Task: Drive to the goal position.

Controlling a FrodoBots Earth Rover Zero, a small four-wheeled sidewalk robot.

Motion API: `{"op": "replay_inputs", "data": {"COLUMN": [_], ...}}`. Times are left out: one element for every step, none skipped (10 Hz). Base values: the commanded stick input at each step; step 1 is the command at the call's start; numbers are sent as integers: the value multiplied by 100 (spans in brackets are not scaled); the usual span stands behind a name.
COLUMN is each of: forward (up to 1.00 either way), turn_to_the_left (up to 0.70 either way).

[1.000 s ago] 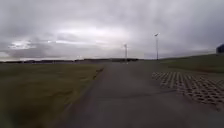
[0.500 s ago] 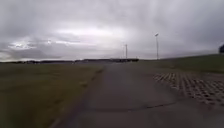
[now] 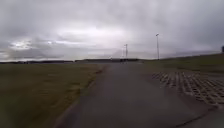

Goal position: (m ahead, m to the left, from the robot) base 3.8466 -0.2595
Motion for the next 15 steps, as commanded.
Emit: {"op": "replay_inputs", "data": {"forward": [100, 100, 100, 100, 100, 100, 100, 100, 100, 100, 100, 100, 100, 100, 100], "turn_to_the_left": [0, 0, 0, 0, 0, 0, 0, 0, 0, 0, 0, 0, 0, 0, 0]}}
